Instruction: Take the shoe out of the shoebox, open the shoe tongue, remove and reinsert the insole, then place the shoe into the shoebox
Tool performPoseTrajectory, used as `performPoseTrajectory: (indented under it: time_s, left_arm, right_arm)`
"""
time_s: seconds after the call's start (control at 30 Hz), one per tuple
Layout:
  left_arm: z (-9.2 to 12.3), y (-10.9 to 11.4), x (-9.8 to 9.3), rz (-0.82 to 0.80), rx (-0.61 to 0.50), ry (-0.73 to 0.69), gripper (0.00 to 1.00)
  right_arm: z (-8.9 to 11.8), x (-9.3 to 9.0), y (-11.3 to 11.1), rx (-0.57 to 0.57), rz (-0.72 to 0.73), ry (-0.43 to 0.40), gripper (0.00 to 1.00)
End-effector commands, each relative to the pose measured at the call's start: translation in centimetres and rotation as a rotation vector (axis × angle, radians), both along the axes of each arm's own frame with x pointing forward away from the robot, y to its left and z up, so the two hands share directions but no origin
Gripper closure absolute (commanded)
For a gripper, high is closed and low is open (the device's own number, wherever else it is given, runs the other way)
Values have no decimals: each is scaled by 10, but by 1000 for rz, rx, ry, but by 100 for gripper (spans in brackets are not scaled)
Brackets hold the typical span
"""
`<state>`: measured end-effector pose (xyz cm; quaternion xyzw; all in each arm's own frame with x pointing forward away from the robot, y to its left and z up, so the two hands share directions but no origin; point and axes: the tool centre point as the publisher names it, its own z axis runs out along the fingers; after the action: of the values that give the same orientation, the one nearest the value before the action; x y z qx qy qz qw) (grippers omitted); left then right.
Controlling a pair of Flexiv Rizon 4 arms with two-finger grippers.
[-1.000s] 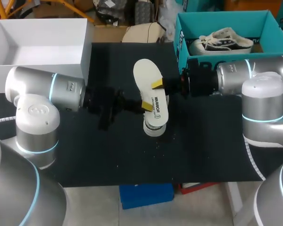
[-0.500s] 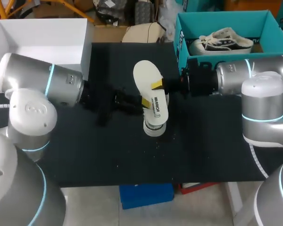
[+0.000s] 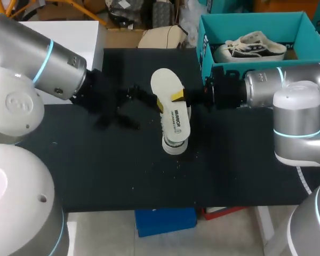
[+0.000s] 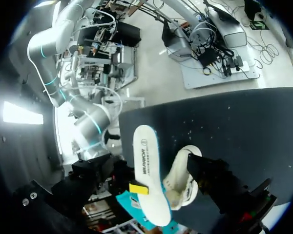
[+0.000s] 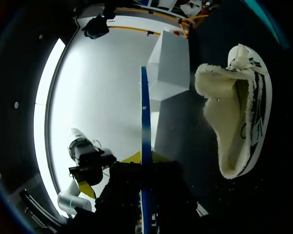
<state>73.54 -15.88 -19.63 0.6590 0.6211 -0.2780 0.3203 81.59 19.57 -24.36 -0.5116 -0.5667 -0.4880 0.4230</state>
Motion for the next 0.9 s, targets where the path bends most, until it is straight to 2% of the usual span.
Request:
performPoseTrajectory:
  time_s: [0.03, 0.57, 0.9]
  left_arm:
    - [7, -27, 9, 204, 1037, 114, 0]
    - [7, -27, 9, 274, 1397, 151, 0]
    - [12, -40, 14, 268, 1374, 77, 0]
  right_arm:
    - [0, -1, 1, -2, -3, 0, 100]
    - [0, -1, 1, -2, -3, 0, 100]
    - [0, -1, 1, -2, -3, 0, 100]
